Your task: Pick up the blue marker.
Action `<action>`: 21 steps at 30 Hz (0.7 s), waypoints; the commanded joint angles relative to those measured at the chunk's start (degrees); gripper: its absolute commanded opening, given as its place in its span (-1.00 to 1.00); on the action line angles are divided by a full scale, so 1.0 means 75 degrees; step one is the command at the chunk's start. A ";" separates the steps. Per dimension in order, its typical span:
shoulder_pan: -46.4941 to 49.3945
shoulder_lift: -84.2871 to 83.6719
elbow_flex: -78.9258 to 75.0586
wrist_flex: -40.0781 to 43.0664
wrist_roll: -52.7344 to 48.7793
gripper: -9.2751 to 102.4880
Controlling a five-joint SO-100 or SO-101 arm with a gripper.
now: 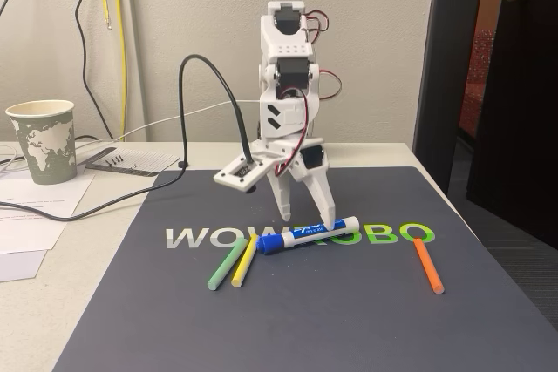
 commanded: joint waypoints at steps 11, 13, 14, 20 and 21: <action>-0.0012 0.0012 -0.0328 -0.0012 -0.0199 -0.21; -0.0023 0.0012 -0.0328 0.0000 -0.0223 -0.21; -0.0023 0.0012 -0.0328 0.0012 -0.0258 -0.21; -0.0012 -0.0422 -0.0855 0.0633 -0.0680 -0.22; 0.0000 -0.0492 -0.0949 0.0738 -0.0738 -0.22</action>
